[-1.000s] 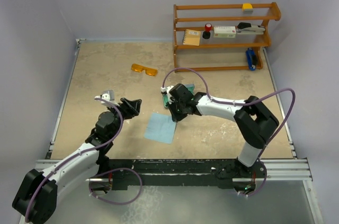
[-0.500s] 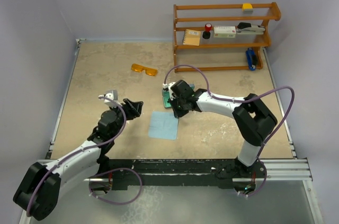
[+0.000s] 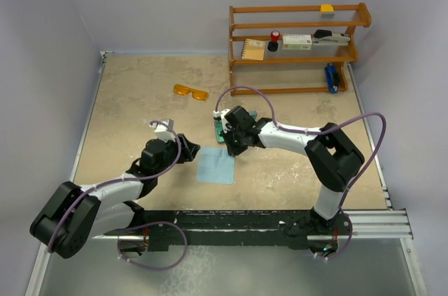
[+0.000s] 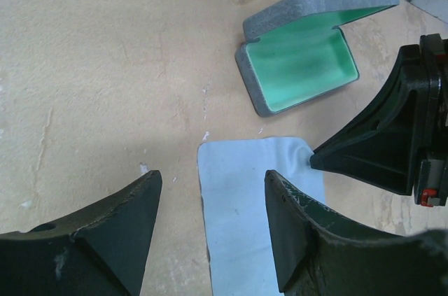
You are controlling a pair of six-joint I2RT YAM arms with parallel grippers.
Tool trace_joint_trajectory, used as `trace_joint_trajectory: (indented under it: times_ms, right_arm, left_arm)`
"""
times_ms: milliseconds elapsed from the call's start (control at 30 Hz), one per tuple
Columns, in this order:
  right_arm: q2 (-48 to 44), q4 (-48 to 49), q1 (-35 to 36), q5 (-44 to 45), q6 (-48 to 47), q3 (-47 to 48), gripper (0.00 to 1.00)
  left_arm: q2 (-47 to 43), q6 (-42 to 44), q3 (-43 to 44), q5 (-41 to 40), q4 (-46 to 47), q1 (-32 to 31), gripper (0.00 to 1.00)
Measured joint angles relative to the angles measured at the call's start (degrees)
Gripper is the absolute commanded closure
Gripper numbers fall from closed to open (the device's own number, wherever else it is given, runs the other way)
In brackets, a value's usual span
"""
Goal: Organize the sunglasses
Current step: Move the glasses cleaning cloth to the center of the board.
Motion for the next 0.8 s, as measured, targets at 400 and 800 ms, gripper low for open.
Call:
trace_joint_trajectory:
  times_ms: [400, 800]
  right_arm:
    - [0.0, 0.6, 0.0, -0.9, 0.0, 0.0, 1.00]
    - [-0.1, 0.9, -0.1, -0.8, 0.0, -0.4, 1.00]
  left_arm:
    - [8.9, 3.0, 4.5, 4.6, 3.0, -0.4, 0.42]
    - [13.4, 5.2, 6.3, 5.9, 2.8, -2.0, 0.42]
